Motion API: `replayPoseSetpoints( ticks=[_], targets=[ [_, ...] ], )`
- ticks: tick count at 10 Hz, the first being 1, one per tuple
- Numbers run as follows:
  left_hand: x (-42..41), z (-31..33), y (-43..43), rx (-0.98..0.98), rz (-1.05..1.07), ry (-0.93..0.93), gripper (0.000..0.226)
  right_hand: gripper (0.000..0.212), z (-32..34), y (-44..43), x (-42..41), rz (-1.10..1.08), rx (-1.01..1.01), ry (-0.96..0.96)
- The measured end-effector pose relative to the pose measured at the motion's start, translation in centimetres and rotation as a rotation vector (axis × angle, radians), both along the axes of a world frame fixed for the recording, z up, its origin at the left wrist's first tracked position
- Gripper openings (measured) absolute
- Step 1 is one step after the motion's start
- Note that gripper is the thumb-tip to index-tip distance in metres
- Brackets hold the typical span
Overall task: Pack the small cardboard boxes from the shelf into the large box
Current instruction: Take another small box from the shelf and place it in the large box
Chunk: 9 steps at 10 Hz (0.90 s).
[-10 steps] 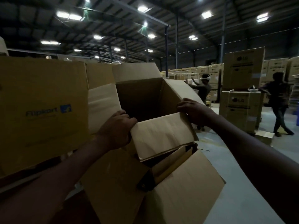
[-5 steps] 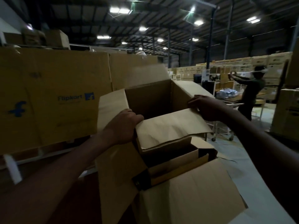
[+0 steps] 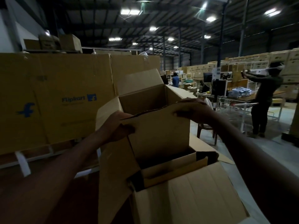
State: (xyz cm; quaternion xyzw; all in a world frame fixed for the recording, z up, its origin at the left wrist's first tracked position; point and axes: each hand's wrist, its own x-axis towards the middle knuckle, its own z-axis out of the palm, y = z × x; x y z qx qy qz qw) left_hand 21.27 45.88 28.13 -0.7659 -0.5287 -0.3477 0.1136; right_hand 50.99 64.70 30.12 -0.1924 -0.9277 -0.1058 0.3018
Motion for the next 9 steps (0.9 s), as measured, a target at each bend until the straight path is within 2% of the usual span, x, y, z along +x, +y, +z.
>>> replayPoseSetpoints(
  ticks=[1,2,3,4,5,6,7,8,9],
  targets=[
    [-0.6,-1.0,0.3,-0.055,0.034,-0.046,0.022,0.056,-1.1,-0.6,-0.4,0.021,-0.072,0.093],
    [-0.8,-1.6,0.9,-0.095,0.077,-0.012,0.02,0.05,-2.6,0.9,-0.9,0.096,-0.127,0.115],
    [0.6,-2.1,2.0,-0.28,0.164,-0.217,0.034,0.038,-4.3,0.0,-0.1,0.035,-0.4,0.115],
    [1.6,-4.0,2.6,-0.408,0.282,-0.203,0.028,0.036,-6.8,0.7,0.9,-0.035,-0.356,0.023],
    [-1.4,-8.0,5.6,-0.243,0.157,-0.021,0.042,0.024,-8.1,1.2,1.1,-0.063,-0.671,0.048],
    [-1.1,-8.7,4.9,-0.317,0.144,-0.119,0.046,0.024,-8.9,0.4,0.4,-0.074,-0.785,0.116],
    [-1.4,-11.1,5.5,-0.296,0.182,0.031,0.047,0.019,-10.7,1.3,0.1,-0.135,-0.83,0.063],
    [-1.9,-13.5,5.4,-0.367,0.157,-0.005,0.046,0.012,-12.6,1.6,-0.6,-0.243,-0.778,-0.085],
    [-0.6,-15.2,4.1,-0.414,0.074,-0.058,0.031,0.022,-13.7,0.9,-0.4,-0.289,-0.843,-0.025]
  ],
)
